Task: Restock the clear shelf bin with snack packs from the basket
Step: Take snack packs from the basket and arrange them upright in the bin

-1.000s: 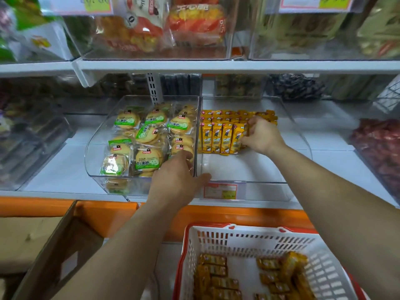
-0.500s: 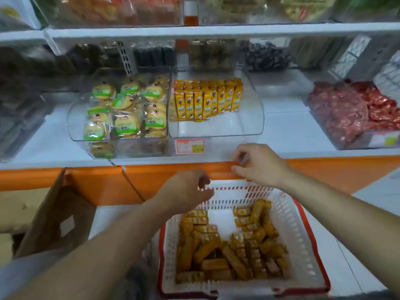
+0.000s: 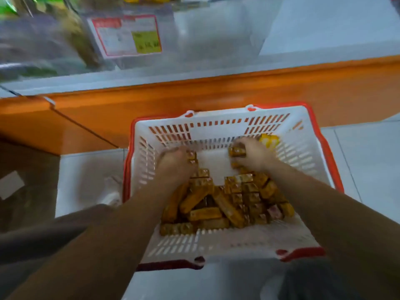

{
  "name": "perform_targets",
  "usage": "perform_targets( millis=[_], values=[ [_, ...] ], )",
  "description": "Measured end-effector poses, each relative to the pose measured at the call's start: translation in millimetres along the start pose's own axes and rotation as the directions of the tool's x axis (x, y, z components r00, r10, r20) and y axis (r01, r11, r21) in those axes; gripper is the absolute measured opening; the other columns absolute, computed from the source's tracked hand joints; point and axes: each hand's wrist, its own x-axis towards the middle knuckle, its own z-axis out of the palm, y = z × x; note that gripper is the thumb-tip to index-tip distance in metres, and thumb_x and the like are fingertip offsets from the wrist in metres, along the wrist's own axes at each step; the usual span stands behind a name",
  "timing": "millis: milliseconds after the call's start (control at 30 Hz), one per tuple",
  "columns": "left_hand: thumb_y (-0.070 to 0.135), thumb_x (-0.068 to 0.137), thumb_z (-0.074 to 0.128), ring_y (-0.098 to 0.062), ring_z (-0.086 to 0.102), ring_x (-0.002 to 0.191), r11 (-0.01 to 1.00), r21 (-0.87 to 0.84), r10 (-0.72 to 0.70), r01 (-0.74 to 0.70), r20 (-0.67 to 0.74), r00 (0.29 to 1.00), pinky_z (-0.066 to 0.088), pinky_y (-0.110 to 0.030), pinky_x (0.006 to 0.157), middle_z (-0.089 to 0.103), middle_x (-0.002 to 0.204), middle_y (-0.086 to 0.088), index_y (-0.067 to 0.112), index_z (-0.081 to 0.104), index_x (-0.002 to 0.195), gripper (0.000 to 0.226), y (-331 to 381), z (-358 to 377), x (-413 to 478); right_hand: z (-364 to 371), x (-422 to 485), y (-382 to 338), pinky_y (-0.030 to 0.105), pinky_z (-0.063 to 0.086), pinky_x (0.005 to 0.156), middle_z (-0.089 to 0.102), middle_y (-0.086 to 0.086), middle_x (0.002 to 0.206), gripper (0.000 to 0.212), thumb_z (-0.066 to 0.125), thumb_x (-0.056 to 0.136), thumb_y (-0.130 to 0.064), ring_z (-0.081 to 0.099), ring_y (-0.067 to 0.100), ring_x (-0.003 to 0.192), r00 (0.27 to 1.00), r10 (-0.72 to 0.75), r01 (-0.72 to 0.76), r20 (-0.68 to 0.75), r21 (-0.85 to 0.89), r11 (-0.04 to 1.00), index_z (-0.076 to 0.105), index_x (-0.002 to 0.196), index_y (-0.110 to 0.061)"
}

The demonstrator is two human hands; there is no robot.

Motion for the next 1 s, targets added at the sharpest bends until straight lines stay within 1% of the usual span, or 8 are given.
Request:
perform_targets(
  millis=[67, 200, 333, 433, 567, 667, 800, 1000],
  values=[
    [0.041, 0.083, 0.074, -0.026, 0.064, 0.116, 0.999, 0.026, 0.020, -0.021, 0.017, 1.000, 0.050, -0.043, 0.104, 0.068, 0.126, -0.002, 0.030, 0.060, 0.131, 0.052, -2, 15, 20, 14, 16, 5, 0.037, 0.045, 0.096, 0.054, 0.010, 0.130, 0.052, 0.071, 0.084, -0.031, 0.053, 0.029, 0.119, 1.000, 0.013, -0.012, 0.010, -0.081, 0.997, 0.054, 0.132, -0.018],
    [0.043, 0.081, 0.076, -0.034, 0.057, 0.126, 0.998, 0.051, -0.026, 0.024, 0.023, 0.999, 0.046, -0.051, 0.108, 0.059, 0.139, -0.007, 0.024, 0.056, 0.137, 0.063, -14, 41, 43, 31, 27, 16, 0.040, 0.047, 0.090, 0.054, 0.013, 0.125, 0.052, 0.067, 0.083, -0.034, 0.052, 0.032, 0.114, 0.998, -0.054, 0.043, -0.031, -0.282, 0.958, 0.052, 0.130, -0.015],
    [0.040, 0.077, 0.082, -0.036, 0.048, 0.132, 0.991, 0.127, 0.033, -0.032, -0.004, 0.999, 0.041, -0.046, 0.109, 0.048, 0.148, -0.011, 0.014, 0.051, 0.143, 0.078, -31, 60, 44, 38, 24, 34, 0.043, 0.052, 0.094, 0.043, 0.014, 0.143, 0.073, 0.075, 0.079, -0.030, 0.052, 0.036, 0.120, 0.999, -0.025, 0.032, 0.027, -0.354, 0.935, 0.044, 0.142, -0.013],
    [0.046, 0.075, 0.085, -0.035, 0.042, 0.139, 0.989, 0.143, 0.043, -0.049, 0.047, 0.998, 0.033, -0.045, 0.116, 0.047, 0.152, -0.012, 0.012, 0.048, 0.147, 0.088, -37, 64, 49, 39, 25, 41, 0.043, 0.044, 0.104, 0.045, 0.013, 0.146, 0.080, 0.080, 0.076, -0.026, 0.045, 0.035, 0.129, 0.999, -0.040, 0.038, 0.005, -0.434, 0.900, 0.043, 0.145, -0.012],
    [0.051, 0.074, 0.085, -0.040, 0.034, 0.144, 0.982, 0.184, 0.031, -0.048, 0.095, 0.995, 0.028, -0.052, 0.120, 0.042, 0.157, -0.010, 0.023, 0.044, 0.153, 0.094, -38, 58, 58, 40, 30, 35, 0.044, 0.045, 0.104, 0.049, 0.013, 0.143, 0.073, 0.075, 0.079, -0.013, 0.041, 0.034, 0.131, 0.998, -0.052, 0.054, 0.018, -0.510, 0.859, 0.043, 0.144, -0.011],
    [0.048, 0.072, 0.088, -0.040, 0.042, 0.138, 0.985, 0.158, 0.053, -0.067, 0.089, 0.995, 0.034, -0.053, 0.116, 0.043, 0.153, -0.010, 0.024, 0.047, 0.149, 0.090, -38, 59, 58, 38, 32, 31, 0.042, 0.051, 0.093, 0.056, 0.008, 0.134, 0.064, 0.077, 0.076, -0.022, 0.045, 0.029, 0.126, 0.996, -0.084, 0.067, -0.008, -0.534, 0.843, 0.053, 0.135, -0.017],
    [0.039, 0.071, 0.090, -0.035, 0.054, 0.127, 1.000, -0.016, 0.026, -0.025, 0.090, 0.996, 0.051, -0.048, 0.103, 0.053, 0.144, -0.008, 0.024, 0.052, 0.141, 0.081, -39, 61, 60, 35, 30, 26, 0.039, 0.052, 0.092, 0.058, 0.000, 0.130, 0.074, 0.080, 0.065, -0.050, 0.053, 0.023, 0.119, 0.987, -0.159, 0.135, -0.018, -0.437, 0.889, 0.056, 0.131, -0.025],
    [0.043, 0.080, 0.085, -0.032, 0.059, 0.124, 0.999, -0.033, 0.045, -0.039, 0.194, 0.980, 0.050, -0.044, 0.104, 0.065, 0.135, -0.010, 0.020, 0.056, 0.140, 0.070, -37, 55, 73, 33, 26, 17, 0.030, 0.045, 0.089, 0.055, -0.002, 0.125, 0.068, 0.081, 0.069, -0.045, 0.051, 0.016, 0.113, 0.976, -0.201, 0.196, -0.082, -0.061, 0.979, 0.054, 0.130, -0.027]
  ],
)
